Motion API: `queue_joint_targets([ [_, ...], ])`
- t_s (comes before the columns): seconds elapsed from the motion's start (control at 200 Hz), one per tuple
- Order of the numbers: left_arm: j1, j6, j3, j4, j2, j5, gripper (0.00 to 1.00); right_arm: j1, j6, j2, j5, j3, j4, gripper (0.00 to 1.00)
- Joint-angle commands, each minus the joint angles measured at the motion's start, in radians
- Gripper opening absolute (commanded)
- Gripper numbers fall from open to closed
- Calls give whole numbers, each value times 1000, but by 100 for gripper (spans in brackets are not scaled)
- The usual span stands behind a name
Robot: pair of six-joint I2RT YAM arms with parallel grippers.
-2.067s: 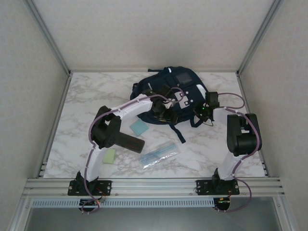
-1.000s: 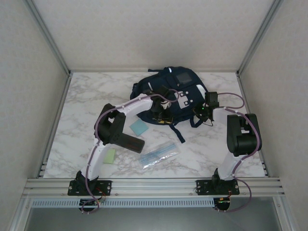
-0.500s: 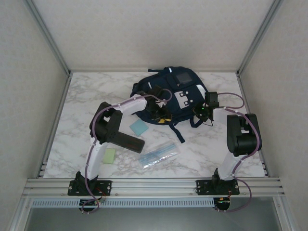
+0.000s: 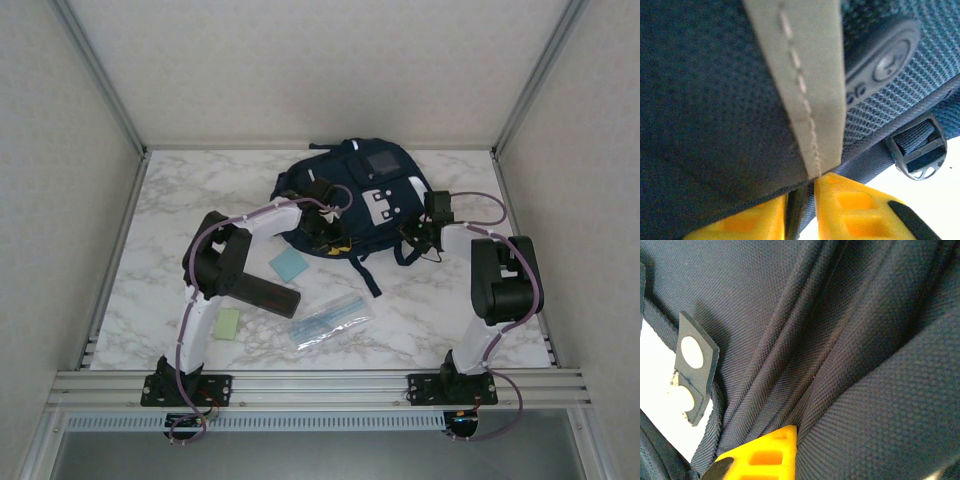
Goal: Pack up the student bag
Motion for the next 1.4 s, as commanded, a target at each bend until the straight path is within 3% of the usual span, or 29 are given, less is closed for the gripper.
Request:
queue_joint_targets([
  [0.0, 7, 104, 6, -174, 28, -204, 22, -1, -29, -33, 21, -23, -70, 2],
  [0.15, 1, 150, -5, -222, 21, -251, 14, -2, -27, -36, 28, -26, -71, 2],
  [0.275, -2, 161, -3, -236, 15, -258, 0, -1, -24, -36, 29, -23, -69, 2],
  [0.486, -2, 178, 59, -274, -27, -233, 0, -4, -31, -29, 48, -12, -75, 0],
  [0.686, 23, 360, 157, -506, -59, -506, 0, -25, -34, -26, 76, 3, -101, 0],
  [0.876, 57, 398, 156, -557, -106, -622, 0, -49, -50, -18, 95, 45, -136, 0],
  [0.946, 81, 388, 159, -535, -136, -545, 0, -59, -61, -16, 96, 69, -156, 0],
  [1.096, 90, 334, 205, -428, -189, -176, 0, -61, -74, -36, 55, 106, -184, 0],
  [1.146, 77, 316, 242, -422, -180, -120, 0, -60, -73, -63, 26, 106, -186, 7],
  [1.291, 30, 288, 353, -432, -133, -63, 0, -56, -93, -172, -73, 119, -269, 41],
  [1.396, 0, 260, 397, -418, -109, -31, 0, -32, -97, -261, -153, 126, -343, 50],
])
